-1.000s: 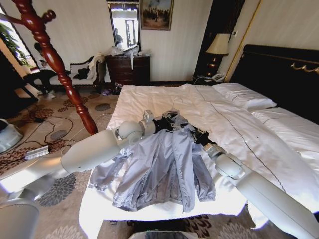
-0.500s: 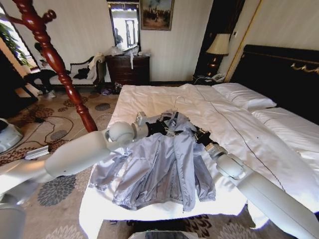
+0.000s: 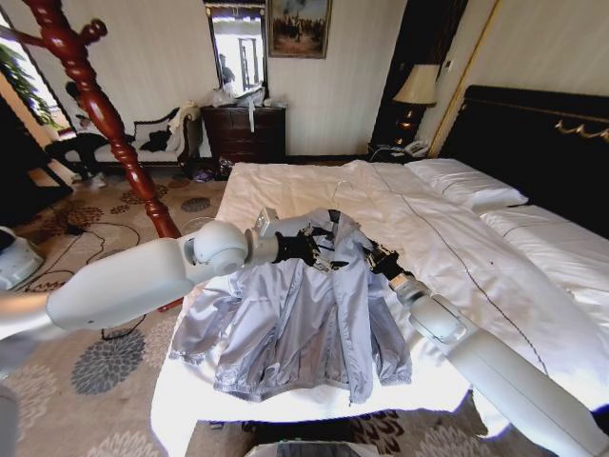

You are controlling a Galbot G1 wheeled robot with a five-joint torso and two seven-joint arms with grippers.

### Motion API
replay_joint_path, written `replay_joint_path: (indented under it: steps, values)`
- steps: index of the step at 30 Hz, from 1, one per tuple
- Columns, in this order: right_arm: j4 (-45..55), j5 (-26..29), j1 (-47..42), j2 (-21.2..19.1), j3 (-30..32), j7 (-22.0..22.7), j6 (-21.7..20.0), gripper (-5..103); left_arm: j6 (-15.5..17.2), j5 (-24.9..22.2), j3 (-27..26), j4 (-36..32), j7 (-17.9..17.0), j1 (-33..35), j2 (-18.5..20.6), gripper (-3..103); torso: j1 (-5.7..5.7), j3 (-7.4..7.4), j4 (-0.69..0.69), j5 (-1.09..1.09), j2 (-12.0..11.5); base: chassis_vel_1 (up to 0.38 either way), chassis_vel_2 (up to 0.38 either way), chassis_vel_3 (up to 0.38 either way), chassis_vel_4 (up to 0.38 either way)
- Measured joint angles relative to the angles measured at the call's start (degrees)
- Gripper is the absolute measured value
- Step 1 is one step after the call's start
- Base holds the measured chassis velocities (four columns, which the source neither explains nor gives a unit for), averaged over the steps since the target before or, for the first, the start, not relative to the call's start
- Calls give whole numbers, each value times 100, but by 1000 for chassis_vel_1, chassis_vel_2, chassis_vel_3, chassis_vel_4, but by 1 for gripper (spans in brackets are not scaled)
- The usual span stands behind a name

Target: Pick up the clothes from the bed and hang them on the clothes hanger.

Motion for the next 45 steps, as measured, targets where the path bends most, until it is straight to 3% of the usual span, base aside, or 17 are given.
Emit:
replay_joint_path:
  steps: [7, 12, 16, 17, 19, 22, 25, 33, 38, 45]
  values:
    - [-24, -92, -13, 109, 15, 20, 155, 17, -204, -646, -619, -44, -20, 170, 264, 100, 0, 0, 1, 0, 0, 0, 0, 0, 0]
    - [-50, -245, -30, 219, 28, 21, 289, 17, -295, -887, -925, 231, 229, 178, 479, 100, 0, 0, 2, 0, 0, 0, 0, 0, 0]
    - [-75, -333, -33, 298, 33, 21, 414, 17, -402, -786, -988, 769, 1009, 166, 632, 100, 0, 0, 0, 0, 0, 0, 0, 0, 0]
    - [-83, -373, -32, 331, 34, 21, 457, 17, -486, -675, -988, 1070, 1393, 167, 676, 100, 0, 0, 0, 0, 0, 0, 0, 0, 0]
    - [-84, -388, -32, 338, 34, 21, 473, 17, -514, -638, -986, 1186, 1527, 166, 689, 100, 0, 0, 1, 0, 0, 0, 0, 0, 0]
    - [-88, -537, -29, 353, 35, 16, 590, 17, -620, -483, -952, 1776, 2095, 167, 705, 100, 0, 1, 1, -1, 0, 0, 0, 0, 0]
    - [-88, -617, -29, 365, 38, 10, 651, 17, -631, -447, -937, 1980, 2309, 156, 680, 100, 0, 0, 0, 0, 0, 0, 0, 0, 0]
    - [-86, -726, -4, 339, 55, -8, 779, 17, -755, -210, -539, 2679, 2973, -129, 535, 100, 1, 1, 0, -1, 0, 0, 0, 0, 0]
    - [-100, -1153, 7, 329, 76, -36, 1064, 17, -784, -215, 47, 3046, 3586, -655, 308, 100, 0, 1, 1, 1, 0, 0, 0, 0, 0]
    - [-103, -1429, 25, 348, 93, -57, 1256, 17, -788, -191, 561, 3433, 3828, -1106, -35, 98, 0, 1, 0, 2, 0, 0, 0, 0, 0]
